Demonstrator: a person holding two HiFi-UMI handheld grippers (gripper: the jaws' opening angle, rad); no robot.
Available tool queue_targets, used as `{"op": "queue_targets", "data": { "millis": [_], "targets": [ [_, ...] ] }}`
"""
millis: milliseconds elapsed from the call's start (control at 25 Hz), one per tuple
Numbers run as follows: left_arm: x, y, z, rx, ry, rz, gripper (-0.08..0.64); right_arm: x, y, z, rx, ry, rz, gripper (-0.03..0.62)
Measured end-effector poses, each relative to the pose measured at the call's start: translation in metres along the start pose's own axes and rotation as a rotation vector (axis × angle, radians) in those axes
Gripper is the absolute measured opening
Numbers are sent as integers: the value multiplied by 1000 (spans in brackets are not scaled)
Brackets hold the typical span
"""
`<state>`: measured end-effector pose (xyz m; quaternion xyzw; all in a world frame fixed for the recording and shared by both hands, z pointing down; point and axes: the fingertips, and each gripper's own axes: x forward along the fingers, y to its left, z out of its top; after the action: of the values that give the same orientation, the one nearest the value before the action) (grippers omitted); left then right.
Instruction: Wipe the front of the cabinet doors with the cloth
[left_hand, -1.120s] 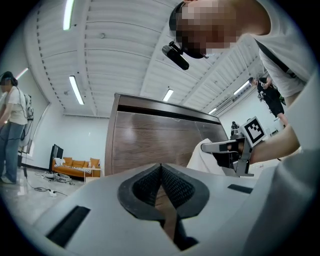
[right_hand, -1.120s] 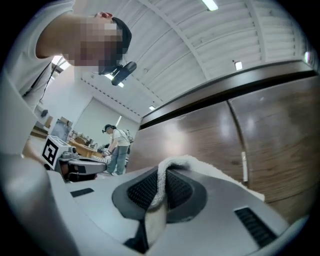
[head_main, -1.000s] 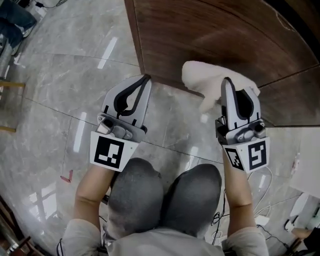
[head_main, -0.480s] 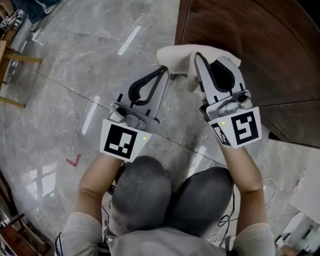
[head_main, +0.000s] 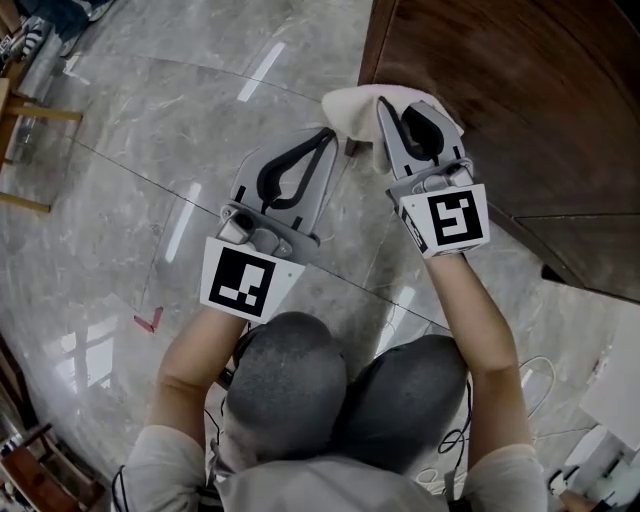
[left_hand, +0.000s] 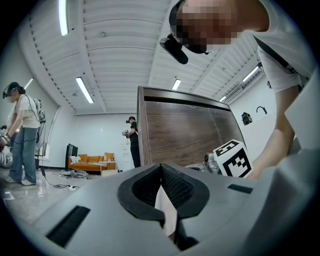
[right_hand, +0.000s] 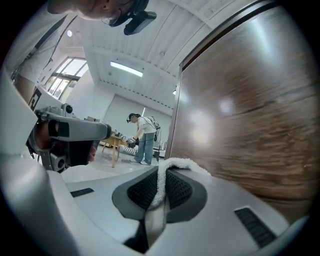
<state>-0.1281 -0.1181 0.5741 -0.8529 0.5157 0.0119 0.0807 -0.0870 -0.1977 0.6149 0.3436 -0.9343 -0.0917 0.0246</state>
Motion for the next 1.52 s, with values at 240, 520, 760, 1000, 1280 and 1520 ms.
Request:
{"op": "queue_targets", "data": {
  "millis": [240,520,760,1000,1280,1520],
  "targets": [
    [5,-3,-3,-5,8,-11,17,-4,-5,-1,-3,3,-11,52],
    [-1,-6,-4,-14,5,-13,17,-24,-16,0,-16,26,-36,52],
    [4,-15,2,-5,-14,-28,17,-39,-28,0,-21,37,-55,52],
    [6,-31,6,0,-12,-50,17,-53,-35,2,-22,39,-68,52],
    [11,-45,9,0,-11,-71,17,-82,-52,-1,-37,51,-108,52],
    [25,-63,8,1,-14,-104,17,-107,-71,-4,-31,50,-145,52]
  ]
}}
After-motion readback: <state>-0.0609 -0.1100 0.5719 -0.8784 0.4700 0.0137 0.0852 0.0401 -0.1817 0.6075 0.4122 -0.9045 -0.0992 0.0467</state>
